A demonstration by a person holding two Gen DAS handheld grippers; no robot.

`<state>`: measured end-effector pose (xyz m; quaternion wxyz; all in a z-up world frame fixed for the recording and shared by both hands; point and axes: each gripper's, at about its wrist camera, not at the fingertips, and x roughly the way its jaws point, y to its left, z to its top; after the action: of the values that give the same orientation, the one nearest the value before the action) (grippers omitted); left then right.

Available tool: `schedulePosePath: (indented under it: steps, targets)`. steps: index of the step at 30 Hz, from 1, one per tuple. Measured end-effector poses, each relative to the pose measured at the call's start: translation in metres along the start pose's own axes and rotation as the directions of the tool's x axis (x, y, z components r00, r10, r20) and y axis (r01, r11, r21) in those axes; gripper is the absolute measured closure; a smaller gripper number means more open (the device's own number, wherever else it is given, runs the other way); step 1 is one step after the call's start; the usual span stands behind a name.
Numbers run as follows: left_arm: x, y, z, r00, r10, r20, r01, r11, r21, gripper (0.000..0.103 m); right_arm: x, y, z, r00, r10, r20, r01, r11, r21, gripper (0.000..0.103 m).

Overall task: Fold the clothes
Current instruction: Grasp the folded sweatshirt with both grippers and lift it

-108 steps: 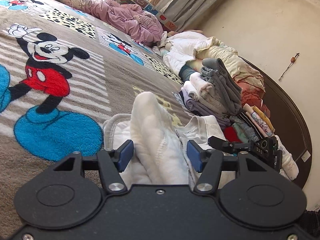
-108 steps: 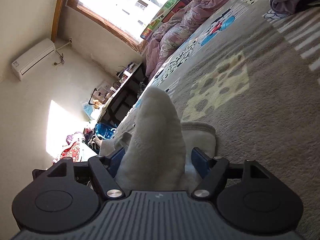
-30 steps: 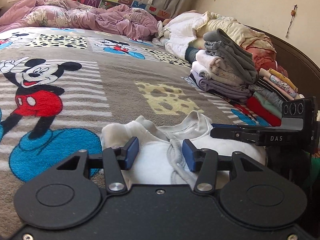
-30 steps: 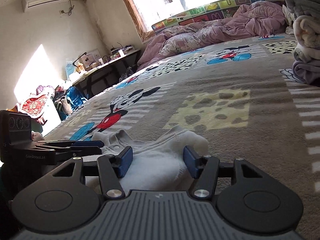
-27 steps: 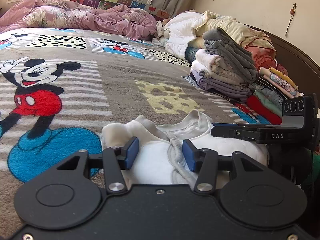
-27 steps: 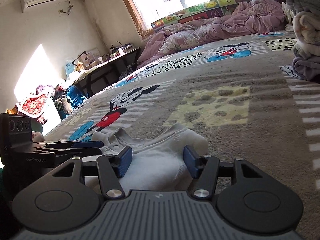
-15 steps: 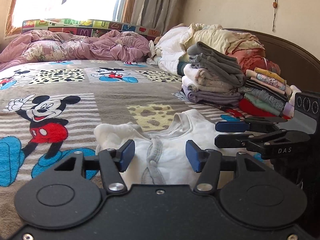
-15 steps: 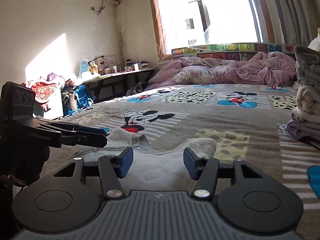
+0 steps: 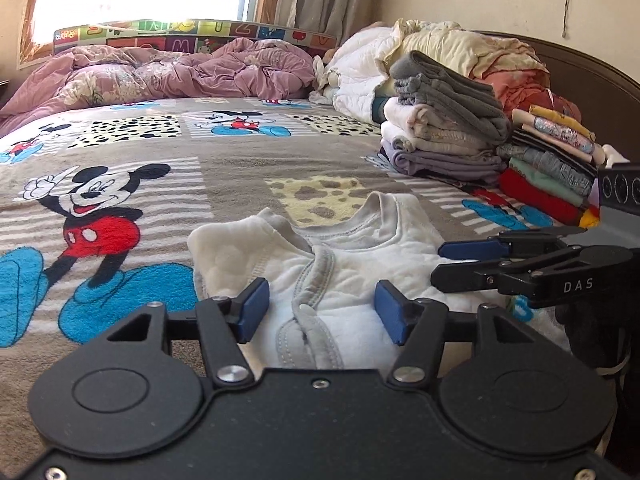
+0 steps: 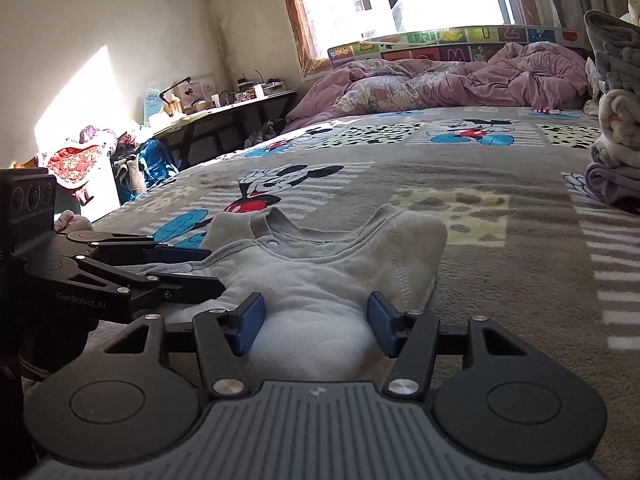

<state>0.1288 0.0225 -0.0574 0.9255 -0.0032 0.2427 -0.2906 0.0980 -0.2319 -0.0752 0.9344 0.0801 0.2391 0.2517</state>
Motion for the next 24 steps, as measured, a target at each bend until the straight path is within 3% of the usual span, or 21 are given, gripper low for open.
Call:
schedulePosePath:
  steps: [2, 4, 7, 11, 16, 18, 20, 23, 24]
  targets:
    - [-0.02, 0.001, 0.004, 0.998, 0.031, 0.049, -0.028, 0.997, -0.066, 0.036, -0.015, 0.002, 0.001, 0.998, -0.013, 0.057, 0.009, 0.998, 0.069, 0.043]
    - [-0.036, 0.009, 0.004, 0.996, 0.046, 0.075, -0.033, 0.985, -0.167, 0.033, -0.031, 0.003, 0.001, 0.993, -0.03, 0.112, 0.013, 0.989, 0.149, 0.026]
    - [-0.051, 0.023, 0.002, 0.994, 0.056, 0.097, -0.022, 0.946, -0.325, 0.03, -0.04, -0.008, -0.003, 0.988, -0.079, 0.132, 0.035, 0.952, 0.305, 0.023]
    - [-0.048, 0.043, -0.003, 0.995, 0.011, 0.102, 0.043, 0.857, -0.514, 0.027, -0.035, -0.035, -0.018, 0.99, -0.101, 0.102, 0.027, 0.828, 0.559, 0.02]
    - [-0.028, 0.064, -0.015, 0.995, -0.068, 0.076, 0.101, 0.732, -0.674, 0.026, -0.013, -0.054, -0.034, 0.996, -0.072, 0.05, 0.016, 0.706, 0.708, 0.014]
    - [-0.016, 0.071, -0.021, 0.993, -0.101, 0.066, 0.117, 0.68, -0.724, 0.026, -0.006, -0.055, -0.035, 0.996, -0.074, 0.046, 0.019, 0.697, 0.716, 0.014]
    - [-0.004, 0.074, -0.026, 0.992, -0.124, 0.032, 0.105, 0.647, -0.755, 0.028, 0.0, -0.054, -0.034, 0.997, -0.073, 0.04, 0.023, 0.701, 0.712, 0.013]
    - [0.005, 0.074, -0.028, 0.992, -0.121, 0.034, 0.104, 0.631, -0.769, 0.032, 0.013, -0.053, -0.029, 0.998, -0.062, 0.03, 0.024, 0.715, 0.699, 0.015]
    - [0.006, 0.074, -0.028, 0.992, -0.122, 0.034, 0.104, 0.626, -0.773, 0.035, 0.018, -0.053, -0.028, 0.998, -0.058, 0.026, 0.024, 0.718, 0.696, 0.02]
